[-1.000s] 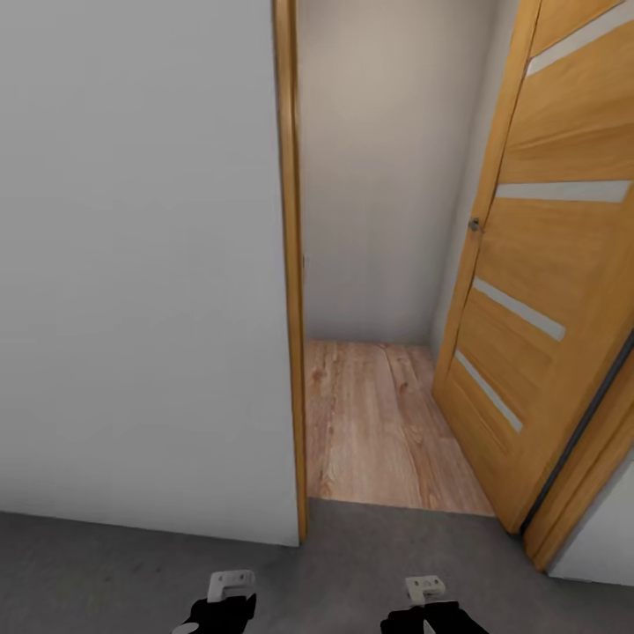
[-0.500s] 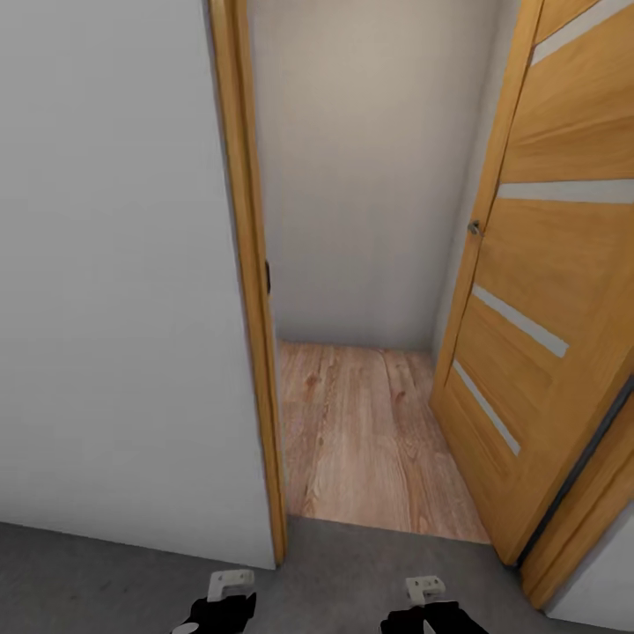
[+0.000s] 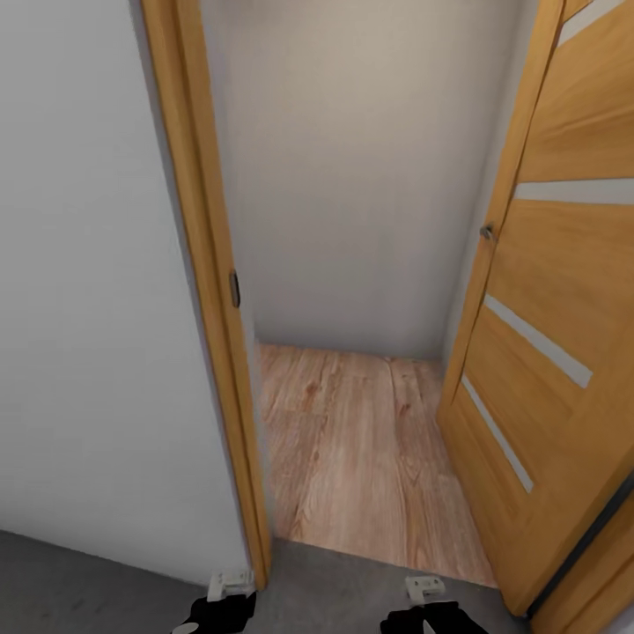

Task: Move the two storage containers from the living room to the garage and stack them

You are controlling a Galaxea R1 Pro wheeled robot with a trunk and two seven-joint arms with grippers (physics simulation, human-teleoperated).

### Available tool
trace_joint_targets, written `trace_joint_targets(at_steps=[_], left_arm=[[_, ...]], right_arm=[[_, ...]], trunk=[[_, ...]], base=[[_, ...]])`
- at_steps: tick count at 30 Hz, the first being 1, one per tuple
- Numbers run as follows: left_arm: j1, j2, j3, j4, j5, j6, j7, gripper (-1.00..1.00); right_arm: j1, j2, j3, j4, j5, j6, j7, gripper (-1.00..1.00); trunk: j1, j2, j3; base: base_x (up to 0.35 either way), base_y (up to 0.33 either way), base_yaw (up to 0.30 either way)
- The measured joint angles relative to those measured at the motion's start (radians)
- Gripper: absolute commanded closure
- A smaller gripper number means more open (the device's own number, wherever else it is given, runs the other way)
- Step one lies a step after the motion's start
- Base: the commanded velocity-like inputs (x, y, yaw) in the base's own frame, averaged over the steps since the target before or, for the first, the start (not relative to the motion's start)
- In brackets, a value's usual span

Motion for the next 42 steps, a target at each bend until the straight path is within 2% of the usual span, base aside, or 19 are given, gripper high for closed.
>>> trace_joint_targets(at_steps=[24, 42], left_arm=[[0.000, 0.000, 0.000, 0.000, 0.001, 0.000, 0.000, -1.00], [0.000, 0.000, 0.000, 0.000, 0.002, 0.000, 0.000, -1.00]], right_arm=[[0.000, -0.001, 0.000, 0.000, 0.000, 0.000, 0.000, -1.00], [0.000, -0.001, 0.000, 0.000, 0.000, 0.000, 0.001, -1.00]], trunk=[[0.000, 0.000, -0.001], [0.000, 0.000, -0.001]], base=[[0.266, -0.201, 0.058], [0.070, -0.083, 0.001]])
